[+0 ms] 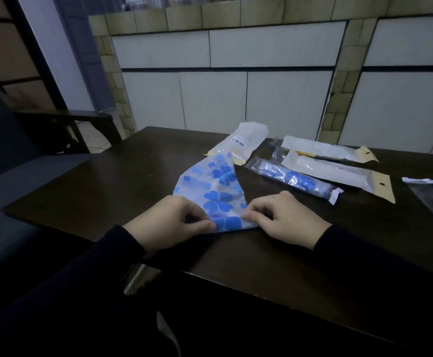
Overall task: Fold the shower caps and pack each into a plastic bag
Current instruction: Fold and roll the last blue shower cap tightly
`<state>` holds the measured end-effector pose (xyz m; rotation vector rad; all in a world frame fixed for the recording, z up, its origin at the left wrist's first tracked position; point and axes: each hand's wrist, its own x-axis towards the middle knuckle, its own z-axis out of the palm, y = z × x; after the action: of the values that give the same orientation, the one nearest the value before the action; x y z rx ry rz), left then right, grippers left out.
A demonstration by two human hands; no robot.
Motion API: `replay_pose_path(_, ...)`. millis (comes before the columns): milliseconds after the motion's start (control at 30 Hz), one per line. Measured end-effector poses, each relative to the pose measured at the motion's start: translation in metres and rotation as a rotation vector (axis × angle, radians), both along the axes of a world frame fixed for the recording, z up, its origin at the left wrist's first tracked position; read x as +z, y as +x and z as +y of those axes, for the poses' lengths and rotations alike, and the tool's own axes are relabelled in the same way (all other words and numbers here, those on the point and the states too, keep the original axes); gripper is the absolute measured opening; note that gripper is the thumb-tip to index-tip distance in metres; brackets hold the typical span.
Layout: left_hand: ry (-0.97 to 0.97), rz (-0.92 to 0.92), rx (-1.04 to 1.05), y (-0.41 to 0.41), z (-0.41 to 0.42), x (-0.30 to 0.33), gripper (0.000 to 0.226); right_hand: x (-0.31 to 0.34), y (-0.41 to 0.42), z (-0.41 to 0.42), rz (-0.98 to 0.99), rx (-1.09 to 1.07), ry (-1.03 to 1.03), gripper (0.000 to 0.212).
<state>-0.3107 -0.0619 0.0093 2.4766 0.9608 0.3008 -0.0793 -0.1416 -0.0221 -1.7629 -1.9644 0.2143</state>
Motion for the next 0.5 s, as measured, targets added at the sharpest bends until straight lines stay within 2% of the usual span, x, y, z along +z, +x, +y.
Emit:
replay_pose_path(100,-0.034,0.013,0.092,0.003,0.004,0.0,0.022,-0.003,-0.006,0.001,0.048,-0.082,0.007,0.022)
replay_pose_path(300,0.055,0.071,0.161,0.01,0.003,-0.004,0.02,-0.003,-0.012,-0.002,0.023,-0.182,0.028,0.019)
replay_pose_path(367,0.095,0.06,0.149,0.01,0.001,-0.004,0.016,-0.004,-0.013,-0.004,0.003,-0.173,0.091,0.016)
replay_pose_path(500,0.204,0.039,-0.002,0.007,0.003,-0.004,0.012,0.0,-0.015,-0.004,-0.09,-0.097,0.184,0.012)
